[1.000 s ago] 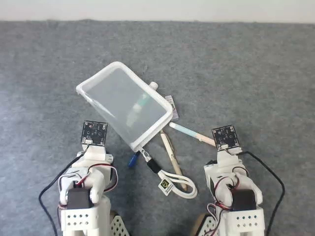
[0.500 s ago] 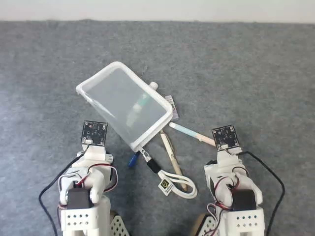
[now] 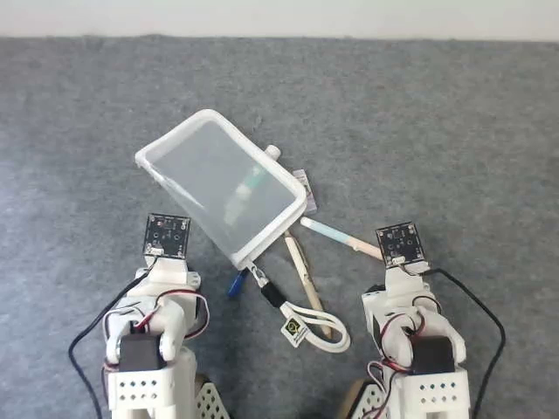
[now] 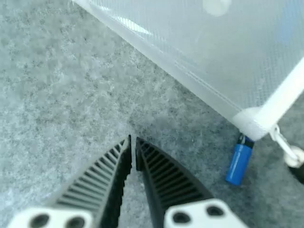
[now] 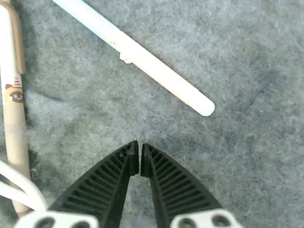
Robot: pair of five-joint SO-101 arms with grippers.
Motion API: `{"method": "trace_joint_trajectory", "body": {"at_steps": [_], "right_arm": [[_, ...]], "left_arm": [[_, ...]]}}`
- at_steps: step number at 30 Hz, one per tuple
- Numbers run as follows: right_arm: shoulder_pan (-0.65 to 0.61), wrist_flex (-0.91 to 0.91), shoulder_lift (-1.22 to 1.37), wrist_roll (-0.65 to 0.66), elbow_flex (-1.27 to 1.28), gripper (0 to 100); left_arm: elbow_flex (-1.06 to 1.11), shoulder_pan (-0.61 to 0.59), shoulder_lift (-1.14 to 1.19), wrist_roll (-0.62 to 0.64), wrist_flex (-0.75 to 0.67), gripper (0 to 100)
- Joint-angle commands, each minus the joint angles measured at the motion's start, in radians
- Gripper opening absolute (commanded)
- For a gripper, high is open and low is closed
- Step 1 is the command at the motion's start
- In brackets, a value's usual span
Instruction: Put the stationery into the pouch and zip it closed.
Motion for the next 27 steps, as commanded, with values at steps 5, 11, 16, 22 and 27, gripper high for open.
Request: {"method": "trace_joint_trajectory", "body": {"at_steps": [5, 11, 16, 22, 27], "right_arm": [[0.012, 0.008, -0.013, 0.011, 0.012, 0.9], [0.038, -0.010, -0.013, 0.012, -0.103, 0.9], [0.044, -0.012, -0.013, 0.098, -0.226, 0.7], [0.042, -0.077, -0.013, 0.212, -0.293, 0.9], [0.027, -0.113, -0.001, 0.287, -0.367, 0.9]], "left_arm": [[-0.059, -0.002, -0.021, -0.064, -0.094, 1], [-0.091, -0.087, -0.021, -0.091, -0.097, 1], [-0.119, -0.186, -0.021, -0.075, -0.084, 1], [-0.117, -0.210, -0.021, -0.078, -0.084, 1], [-0.114, -0.212, -0.021, -0.084, -0.083, 1]]}}
